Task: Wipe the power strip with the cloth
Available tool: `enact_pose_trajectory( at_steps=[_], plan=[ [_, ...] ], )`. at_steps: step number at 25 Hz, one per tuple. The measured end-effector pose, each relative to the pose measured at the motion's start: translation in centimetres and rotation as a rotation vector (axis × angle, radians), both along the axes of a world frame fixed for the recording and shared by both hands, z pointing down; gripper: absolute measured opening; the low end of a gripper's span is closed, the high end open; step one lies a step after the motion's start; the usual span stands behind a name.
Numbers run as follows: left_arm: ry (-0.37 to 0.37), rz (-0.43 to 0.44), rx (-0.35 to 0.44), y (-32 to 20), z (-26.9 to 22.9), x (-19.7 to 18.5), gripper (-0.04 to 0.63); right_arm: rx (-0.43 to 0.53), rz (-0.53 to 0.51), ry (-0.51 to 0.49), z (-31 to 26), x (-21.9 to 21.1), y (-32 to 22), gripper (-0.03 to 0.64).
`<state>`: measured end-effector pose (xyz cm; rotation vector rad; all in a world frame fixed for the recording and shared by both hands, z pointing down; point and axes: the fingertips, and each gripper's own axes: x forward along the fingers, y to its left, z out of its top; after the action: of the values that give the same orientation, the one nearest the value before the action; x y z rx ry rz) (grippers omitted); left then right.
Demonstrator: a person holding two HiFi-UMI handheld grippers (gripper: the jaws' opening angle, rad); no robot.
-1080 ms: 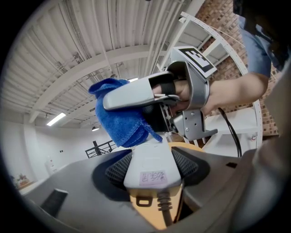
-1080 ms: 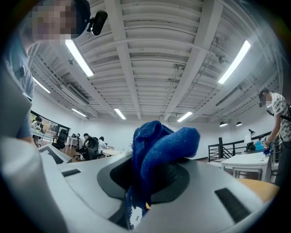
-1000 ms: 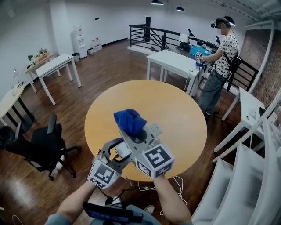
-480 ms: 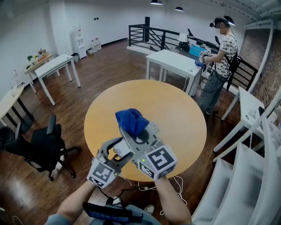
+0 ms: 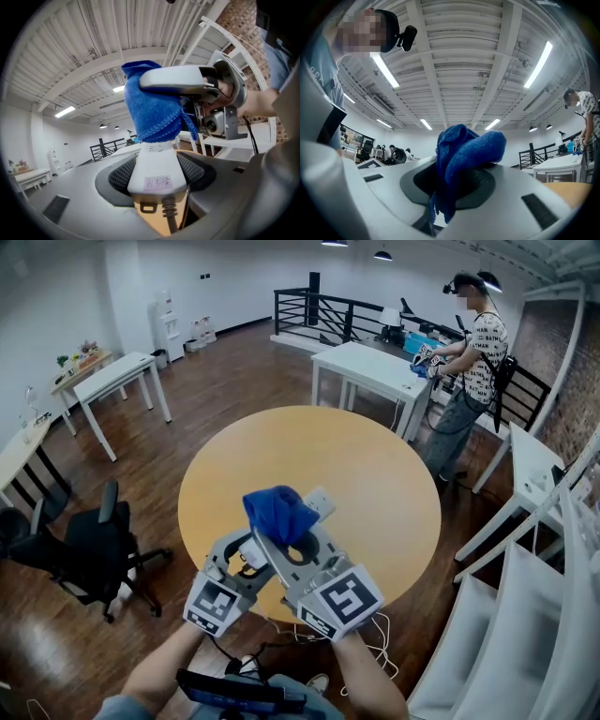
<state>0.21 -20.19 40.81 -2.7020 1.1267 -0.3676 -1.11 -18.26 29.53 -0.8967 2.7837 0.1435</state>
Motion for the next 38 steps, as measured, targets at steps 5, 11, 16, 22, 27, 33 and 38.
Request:
enact_pose_trajectory(
  at_steps=[5, 11, 16, 22, 27, 33, 38],
  plan=[
    [0.016, -0.010, -0.004, -0.2, -0.1, -0.2, 0.281, -0.024, 0.000, -0.017, 1.5, 0.3, 0.6, 0.060],
    [-0.001, -0.012, 0.011, -0.1, -0.1, -0.4, 0.281, -0.025, -0.006, -0.025, 1.7, 0.3, 0.8, 0.061],
    [-0.064, 0.029, 0.076, 0.3, -0.1, 0.6, 0.282, -0.047, 0.008, 0.029, 0.6, -0.5, -0.9, 0.061],
    [-0.061, 0.033, 0.069, 0.9, -0.3, 0.7, 0.281, -0.031, 0.080, 0.035, -0.4, 0.8, -3.4, 0.060],
    [-0.040, 0.030, 0.063, 1.4, -0.5, 0.4, 0.281, -0.002, 0.161, -0.018, -1.7, 4.3, -5.4, 0.060],
    [-0.036, 0.049, 0.073, 2.0, -0.6, 0.6, 0.281, 0.016, 0.258, -0.055, -3.2, 8.5, -7.1, 0.061],
    [-0.036, 0.058, 0.082, 2.3, -0.8, 0.7, 0.281, 0.002, 0.314, -0.075, -3.1, 11.0, -8.1, 0.061]
  ],
)
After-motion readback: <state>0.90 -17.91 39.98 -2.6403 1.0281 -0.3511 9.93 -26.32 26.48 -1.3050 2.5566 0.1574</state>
